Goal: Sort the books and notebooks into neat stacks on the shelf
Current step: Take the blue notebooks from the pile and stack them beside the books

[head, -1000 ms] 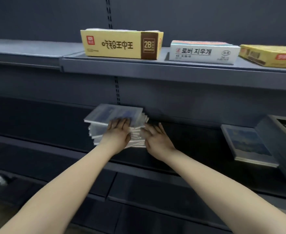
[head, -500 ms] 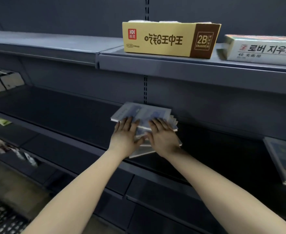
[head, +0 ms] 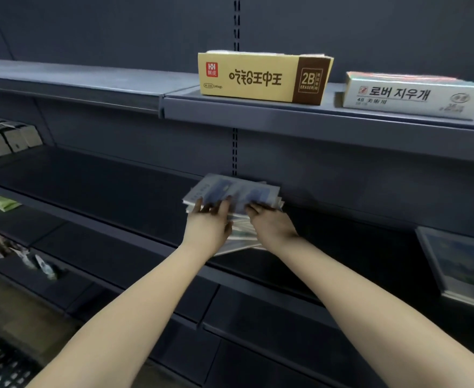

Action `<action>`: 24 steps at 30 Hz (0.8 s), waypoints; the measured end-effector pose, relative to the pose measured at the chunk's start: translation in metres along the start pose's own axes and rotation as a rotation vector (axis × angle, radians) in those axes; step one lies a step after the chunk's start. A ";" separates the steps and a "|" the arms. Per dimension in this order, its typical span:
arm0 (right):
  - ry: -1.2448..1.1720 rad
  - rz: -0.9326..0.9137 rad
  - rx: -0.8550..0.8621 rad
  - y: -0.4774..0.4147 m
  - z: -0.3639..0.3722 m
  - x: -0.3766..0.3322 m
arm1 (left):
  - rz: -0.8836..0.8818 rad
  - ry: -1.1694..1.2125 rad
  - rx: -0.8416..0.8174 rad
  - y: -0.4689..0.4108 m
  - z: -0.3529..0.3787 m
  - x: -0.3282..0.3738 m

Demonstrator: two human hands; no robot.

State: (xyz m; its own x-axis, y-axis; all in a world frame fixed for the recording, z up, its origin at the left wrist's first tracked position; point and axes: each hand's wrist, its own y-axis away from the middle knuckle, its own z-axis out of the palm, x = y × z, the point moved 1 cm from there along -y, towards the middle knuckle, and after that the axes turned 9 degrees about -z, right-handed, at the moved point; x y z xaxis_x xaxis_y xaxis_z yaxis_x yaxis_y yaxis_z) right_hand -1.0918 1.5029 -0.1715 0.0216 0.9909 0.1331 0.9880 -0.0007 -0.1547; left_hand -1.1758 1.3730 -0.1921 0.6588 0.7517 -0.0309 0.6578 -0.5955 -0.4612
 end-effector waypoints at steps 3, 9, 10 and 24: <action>-0.042 0.002 -0.014 0.012 -0.010 0.000 | -0.076 0.063 0.032 0.010 0.001 -0.006; -0.280 -0.006 0.062 0.045 -0.006 0.021 | -0.062 -0.034 0.049 0.029 -0.003 -0.029; -0.285 -0.013 0.069 0.048 -0.005 0.025 | -0.043 -0.046 0.051 0.030 -0.003 -0.033; -0.049 0.015 0.089 0.044 -0.016 -0.007 | 0.042 0.098 0.029 0.027 -0.041 0.011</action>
State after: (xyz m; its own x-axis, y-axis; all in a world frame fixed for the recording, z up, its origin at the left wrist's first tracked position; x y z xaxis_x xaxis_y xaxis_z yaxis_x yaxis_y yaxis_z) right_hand -1.0463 1.4940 -0.1632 0.0264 0.9963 0.0822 0.9699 -0.0056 -0.2434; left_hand -1.1359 1.3529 -0.1684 0.7190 0.6941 0.0356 0.6190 -0.6162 -0.4869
